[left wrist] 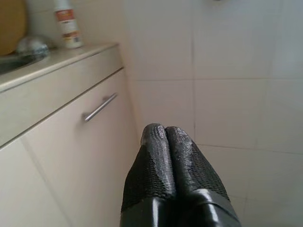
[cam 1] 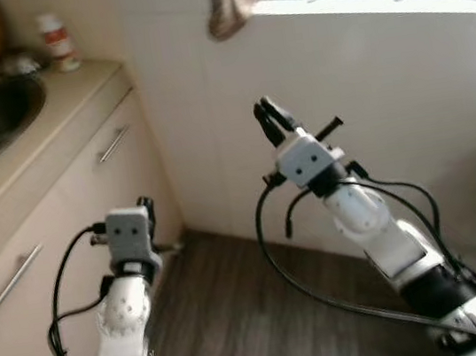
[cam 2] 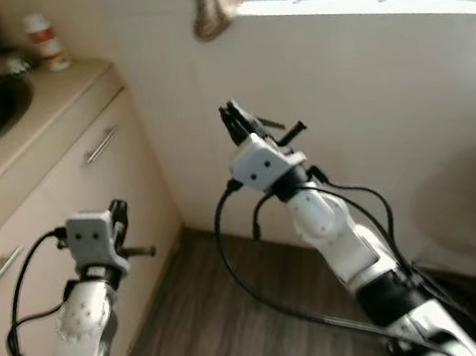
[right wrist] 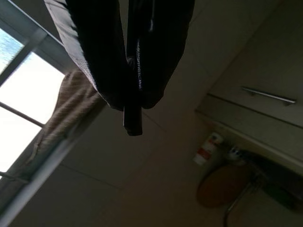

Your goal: Kitchen organization

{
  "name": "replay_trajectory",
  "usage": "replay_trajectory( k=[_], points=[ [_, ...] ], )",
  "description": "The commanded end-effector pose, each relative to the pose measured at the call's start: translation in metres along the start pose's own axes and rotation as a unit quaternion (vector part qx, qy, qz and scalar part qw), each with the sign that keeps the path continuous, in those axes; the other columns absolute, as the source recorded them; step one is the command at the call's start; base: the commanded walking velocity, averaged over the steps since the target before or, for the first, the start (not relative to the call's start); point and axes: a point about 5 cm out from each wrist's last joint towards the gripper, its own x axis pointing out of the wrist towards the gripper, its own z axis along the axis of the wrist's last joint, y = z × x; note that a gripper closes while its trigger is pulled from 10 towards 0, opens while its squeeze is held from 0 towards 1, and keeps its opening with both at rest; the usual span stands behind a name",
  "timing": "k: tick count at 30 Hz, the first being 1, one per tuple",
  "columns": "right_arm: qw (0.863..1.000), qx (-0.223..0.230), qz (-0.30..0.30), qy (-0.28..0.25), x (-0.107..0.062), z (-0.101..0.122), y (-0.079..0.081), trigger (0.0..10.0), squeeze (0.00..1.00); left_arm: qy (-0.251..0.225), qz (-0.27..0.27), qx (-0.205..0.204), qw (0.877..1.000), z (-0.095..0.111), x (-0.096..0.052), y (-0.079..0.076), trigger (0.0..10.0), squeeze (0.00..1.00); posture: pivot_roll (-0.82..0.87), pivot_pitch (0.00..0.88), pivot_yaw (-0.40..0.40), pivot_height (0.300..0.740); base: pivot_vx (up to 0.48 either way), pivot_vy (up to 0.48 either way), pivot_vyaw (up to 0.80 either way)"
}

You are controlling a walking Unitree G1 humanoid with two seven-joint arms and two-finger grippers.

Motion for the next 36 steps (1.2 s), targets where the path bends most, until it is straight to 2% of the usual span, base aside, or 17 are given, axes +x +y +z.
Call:
replay_trajectory(
  k=[1,5,8,10,15,20,24,26,27,28,29,30,34,36],
  points=[
    [1.000,0.024,-0.008,0.007,0.000,0.002,-0.004,0.0,0.00,-0.015,0.008,0.017,1.000,0.007,0.000,0.007,10.0,0.00,-0.02,0.000,-0.053,0.740,0.000,0.000,0.80],
    [0.999,0.040,0.002,0.036,-0.013,-0.003,-0.002,0.0,0.00,-0.015,0.009,0.028,0.999,0.009,-0.002,0.008,10.0,0.00,-0.01,0.000,-0.053,0.740,0.000,0.000,0.80],
    [0.998,0.045,0.003,0.042,-0.016,-0.003,-0.001,0.0,0.00,-0.015,0.009,0.031,0.999,0.009,-0.002,0.008,10.0,0.00,-0.02,0.002,-0.057,0.740,0.000,0.000,0.80],
    [0.996,0.056,0.014,0.068,-0.031,-0.008,0.005,0.0,0.00,-0.018,0.005,0.042,0.999,0.012,-0.004,0.008,10.0,0.00,-0.01,0.005,-0.058,0.740,0.000,0.000,0.80],
    [0.989,0.082,0.001,0.126,-0.041,-0.014,0.006,0.0,0.00,-0.031,-0.014,0.067,0.997,0.019,-0.007,0.004,10.0,0.00,-0.01,0.009,-0.060,0.740,0.000,0.000,0.80],
    [0.985,0.090,-0.002,0.147,-0.047,-0.016,0.008,0.0,0.00,-0.034,-0.020,0.073,0.997,0.021,-0.008,0.002,10.0,0.00,-0.01,0.010,-0.060,0.740,0.000,0.000,0.80],
    [0.986,0.078,0.002,0.144,-0.046,-0.015,0.008,0.0,0.00,-0.040,-0.028,0.077,0.996,0.023,-0.009,-0.001,10.0,0.00,-0.01,0.012,-0.056,0.740,0.000,0.000,0.80],
    [0.991,0.044,0.000,0.126,-0.040,-0.012,0.002,0.0,0.00,-0.059,-0.026,0.083,0.994,0.029,-0.008,-0.001,10.0,0.00,-0.01,0.012,-0.055,0.740,0.000,0.000,0.80],
    [0.996,-0.003,-0.013,0.091,-0.031,-0.005,-0.007,0.0,0.00,-0.088,-0.007,0.086,0.992,0.040,-0.006,0.004,10.0,0.00,-0.01,0.012,-0.055,0.740,0.000,0.000,0.80],
    [0.997,-0.029,-0.021,0.069,-0.025,-0.001,-0.012,0.0,0.00,-0.101,0.004,0.084,0.991,0.045,-0.005,0.007,10.0,0.00,-0.01,0.011,-0.054,0.740,0.000,0.000,0.80],
    [0.997,-0.029,-0.021,0.069,-0.025,-0.001,-0.012,0.0,0.00,-0.101,0.004,0.084,0.991,0.045,-0.005,0.007,10.0,0.00,-0.01,0.011,-0.054,0.740,0.000,0.000,0.80],
    [0.996,-0.075,-0.034,0.025,-0.015,0.010,-0.020,0.0,0.00,-0.118,0.023,0.085,0.989,0.053,-0.003,0.013,10.0,0.00,-0.01,0.010,-0.054,0.740,0.000,0.000,0.80],
    [0.995,-0.095,-0.040,-0.017,-0.004,0.022,-0.021,0.0,0.00,-0.126,0.037,0.090,0.987,0.056,-0.002,0.016,10.0,0.00,0.00,0.011,-0.058,0.740,0.000,0.000,0.80],
    [0.992,-0.115,-0.034,-0.046,-0.001,0.030,-0.017,0.0,0.00,-0.138,0.041,0.094,0.985,0.059,-0.003,0.017,10.0,0.00,0.00,0.011,-0.062,0.740,0.000,0.000,0.80]
  ],
)
